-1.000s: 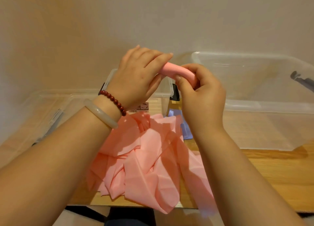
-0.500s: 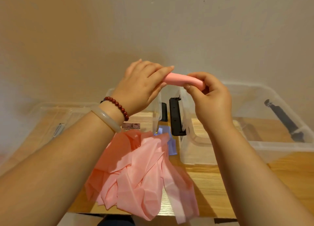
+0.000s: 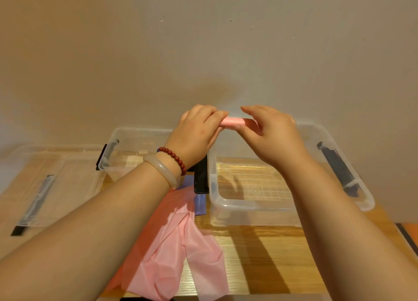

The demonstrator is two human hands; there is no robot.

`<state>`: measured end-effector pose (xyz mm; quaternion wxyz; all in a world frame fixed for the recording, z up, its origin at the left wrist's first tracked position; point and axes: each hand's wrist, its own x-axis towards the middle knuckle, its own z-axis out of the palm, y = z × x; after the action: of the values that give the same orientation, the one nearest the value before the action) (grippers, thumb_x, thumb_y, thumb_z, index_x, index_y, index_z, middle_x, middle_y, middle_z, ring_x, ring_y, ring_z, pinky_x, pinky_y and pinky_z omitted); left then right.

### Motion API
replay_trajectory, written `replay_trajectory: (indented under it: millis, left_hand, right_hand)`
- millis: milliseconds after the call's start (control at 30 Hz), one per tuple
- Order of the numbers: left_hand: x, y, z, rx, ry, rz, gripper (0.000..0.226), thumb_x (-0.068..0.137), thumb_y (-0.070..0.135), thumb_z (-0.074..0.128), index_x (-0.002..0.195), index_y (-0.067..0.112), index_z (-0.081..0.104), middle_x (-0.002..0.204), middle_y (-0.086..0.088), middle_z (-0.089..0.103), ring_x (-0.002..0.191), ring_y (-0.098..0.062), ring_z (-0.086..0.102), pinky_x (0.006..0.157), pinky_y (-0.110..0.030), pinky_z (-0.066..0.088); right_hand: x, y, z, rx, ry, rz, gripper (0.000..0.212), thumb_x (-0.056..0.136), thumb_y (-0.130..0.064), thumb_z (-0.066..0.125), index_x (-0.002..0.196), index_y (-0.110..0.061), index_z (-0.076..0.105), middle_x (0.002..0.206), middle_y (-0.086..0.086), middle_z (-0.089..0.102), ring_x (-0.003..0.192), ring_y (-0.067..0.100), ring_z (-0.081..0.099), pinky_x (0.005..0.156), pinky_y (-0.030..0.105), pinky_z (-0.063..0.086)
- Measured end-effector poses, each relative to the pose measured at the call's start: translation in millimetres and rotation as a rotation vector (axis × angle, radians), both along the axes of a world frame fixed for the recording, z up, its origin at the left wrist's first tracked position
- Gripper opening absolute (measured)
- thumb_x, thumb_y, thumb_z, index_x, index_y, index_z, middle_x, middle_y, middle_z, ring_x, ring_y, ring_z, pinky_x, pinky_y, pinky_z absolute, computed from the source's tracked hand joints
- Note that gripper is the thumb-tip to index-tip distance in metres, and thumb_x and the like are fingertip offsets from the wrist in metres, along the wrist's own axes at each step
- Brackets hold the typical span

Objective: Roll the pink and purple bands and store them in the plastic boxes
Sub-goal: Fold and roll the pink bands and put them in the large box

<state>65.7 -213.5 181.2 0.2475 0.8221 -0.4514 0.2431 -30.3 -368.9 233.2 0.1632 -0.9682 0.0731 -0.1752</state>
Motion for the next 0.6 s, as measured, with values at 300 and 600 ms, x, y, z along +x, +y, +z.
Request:
replay_trajectory:
  millis: [300,600]
  left_hand:
    - [9,-33,-10,-0.003,0.056,-0.081,0.035,0.095,0.03,0.044,0.113,0.009,0.064,0.101,-0.009,0.063,0.095,-0.027,0.055,0.083,-0.042,0.046]
    - [27,-46,-23,-0.034,0.0,-0.17,0.025,0.095,0.023,0.048,0.108,0.009,0.065,0.101,-0.009,0.063,0.099,-0.021,0.048,0.087,-0.038,0.04]
  right_hand:
    - [20,-29,4,0.044,0.246,0.084,0.039,0.095,-0.048,0.056,0.113,-0.015,0.069,0.102,0.005,0.071,0.095,0.025,0.063,0.084,0.046,0.051]
    - [44,-45,-18,0.071,0.331,0.151,0.009,0.091,-0.028,0.064,0.1,-0.024,0.064,0.083,-0.009,0.061,0.077,0.014,0.053,0.065,0.031,0.042]
